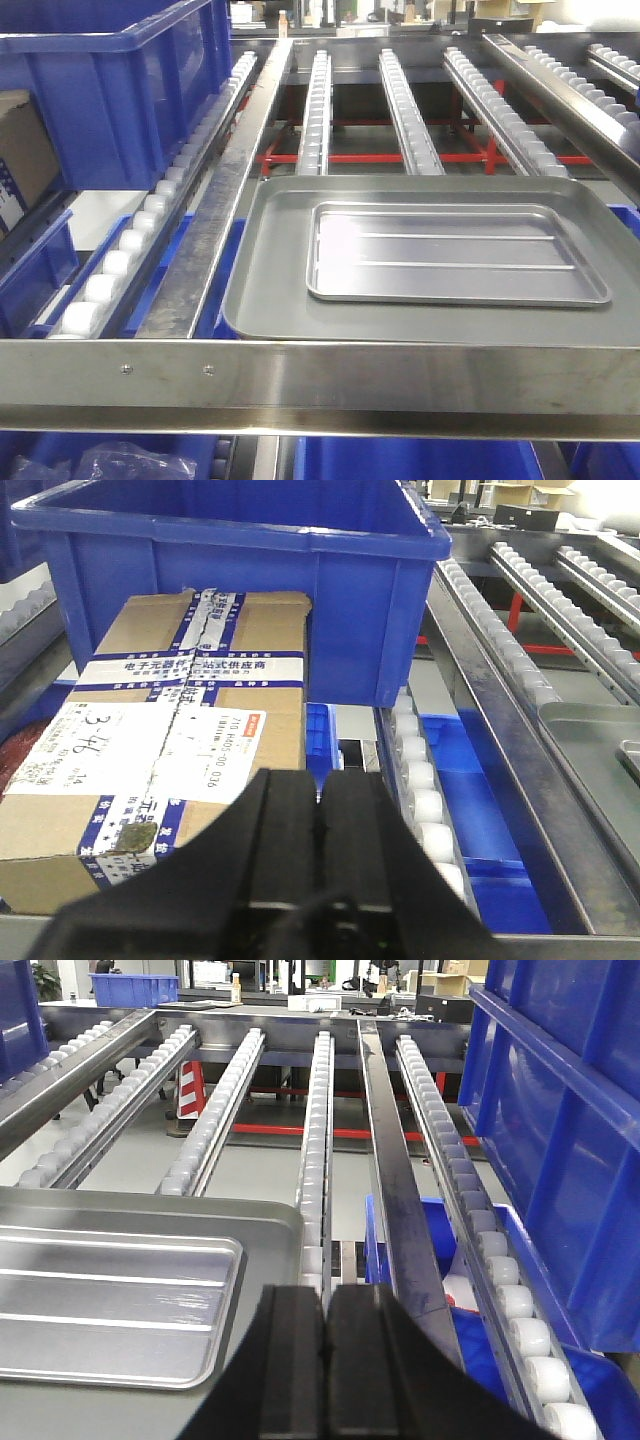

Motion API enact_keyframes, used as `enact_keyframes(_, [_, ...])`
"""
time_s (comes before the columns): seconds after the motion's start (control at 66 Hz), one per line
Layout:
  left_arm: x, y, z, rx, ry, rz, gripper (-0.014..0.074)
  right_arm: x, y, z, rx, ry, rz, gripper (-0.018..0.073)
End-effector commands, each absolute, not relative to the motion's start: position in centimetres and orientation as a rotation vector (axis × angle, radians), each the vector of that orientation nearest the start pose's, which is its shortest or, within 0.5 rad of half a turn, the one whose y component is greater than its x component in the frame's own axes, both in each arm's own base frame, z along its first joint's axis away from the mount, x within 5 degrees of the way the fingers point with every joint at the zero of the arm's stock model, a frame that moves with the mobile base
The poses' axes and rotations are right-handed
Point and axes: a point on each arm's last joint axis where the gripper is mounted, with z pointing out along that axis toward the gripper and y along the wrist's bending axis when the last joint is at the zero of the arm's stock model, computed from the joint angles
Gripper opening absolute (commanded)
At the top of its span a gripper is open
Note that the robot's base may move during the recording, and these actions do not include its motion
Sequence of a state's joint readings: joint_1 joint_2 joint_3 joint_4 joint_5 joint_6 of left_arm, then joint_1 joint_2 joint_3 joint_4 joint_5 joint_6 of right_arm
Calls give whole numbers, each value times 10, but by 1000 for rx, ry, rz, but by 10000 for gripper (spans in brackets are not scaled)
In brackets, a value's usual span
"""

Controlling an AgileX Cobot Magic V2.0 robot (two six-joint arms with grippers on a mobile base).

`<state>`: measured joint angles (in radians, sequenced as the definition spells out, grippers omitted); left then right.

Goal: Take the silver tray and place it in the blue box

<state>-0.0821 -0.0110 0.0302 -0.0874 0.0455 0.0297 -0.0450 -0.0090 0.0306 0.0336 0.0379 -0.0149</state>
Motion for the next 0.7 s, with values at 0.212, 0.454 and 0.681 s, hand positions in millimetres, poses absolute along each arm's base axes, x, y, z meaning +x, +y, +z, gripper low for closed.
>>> enact_keyframes(0.212, [54,-4,210,13,1436,-125,-105,55,-3,208,43,1433,-34,55])
enact_keyframes(0.454, [54,-4,210,15,1436,-123,-105,55,-3,208,43,1433,-34,55])
enact_keyframes(0.681, [54,-4,213,10,1397,-124,-105,55,-3,209,43,1430,-34,55])
